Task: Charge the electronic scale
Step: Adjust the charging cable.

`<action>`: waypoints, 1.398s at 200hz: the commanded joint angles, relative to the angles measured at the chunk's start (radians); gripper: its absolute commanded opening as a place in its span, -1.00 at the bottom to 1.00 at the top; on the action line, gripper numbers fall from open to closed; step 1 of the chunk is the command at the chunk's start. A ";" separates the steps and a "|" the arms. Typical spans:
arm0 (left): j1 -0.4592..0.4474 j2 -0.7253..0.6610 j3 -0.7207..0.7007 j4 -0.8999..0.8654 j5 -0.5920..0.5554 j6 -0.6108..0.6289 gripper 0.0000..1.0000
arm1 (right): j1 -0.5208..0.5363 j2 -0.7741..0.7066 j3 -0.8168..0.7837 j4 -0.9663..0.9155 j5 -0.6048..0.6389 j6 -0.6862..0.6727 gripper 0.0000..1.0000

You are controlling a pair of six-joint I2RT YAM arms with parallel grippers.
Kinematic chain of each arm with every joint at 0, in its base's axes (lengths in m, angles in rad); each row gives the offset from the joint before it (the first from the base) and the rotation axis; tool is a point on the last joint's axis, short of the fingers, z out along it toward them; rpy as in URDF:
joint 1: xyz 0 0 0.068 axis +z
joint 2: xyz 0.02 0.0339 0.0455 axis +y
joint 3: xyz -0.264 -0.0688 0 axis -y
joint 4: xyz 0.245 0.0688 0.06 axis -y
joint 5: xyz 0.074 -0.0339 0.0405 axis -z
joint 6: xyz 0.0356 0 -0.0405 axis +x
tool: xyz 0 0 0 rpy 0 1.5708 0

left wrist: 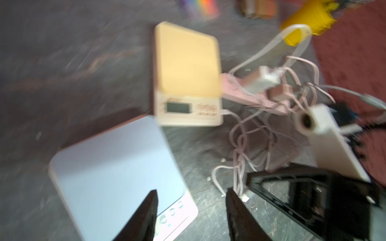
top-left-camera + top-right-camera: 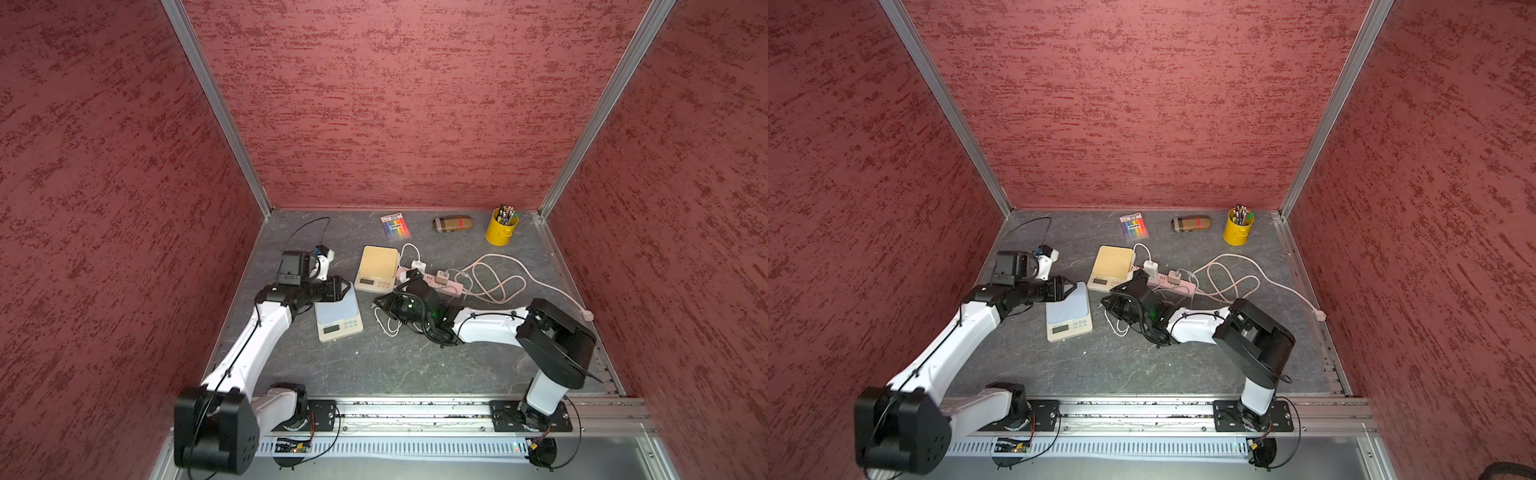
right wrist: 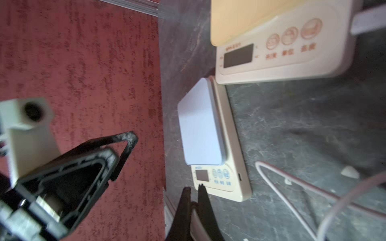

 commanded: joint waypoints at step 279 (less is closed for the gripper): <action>-0.082 0.110 0.083 0.015 0.278 0.506 -1.00 | -0.044 -0.251 0.023 -0.233 -0.134 -0.336 -0.28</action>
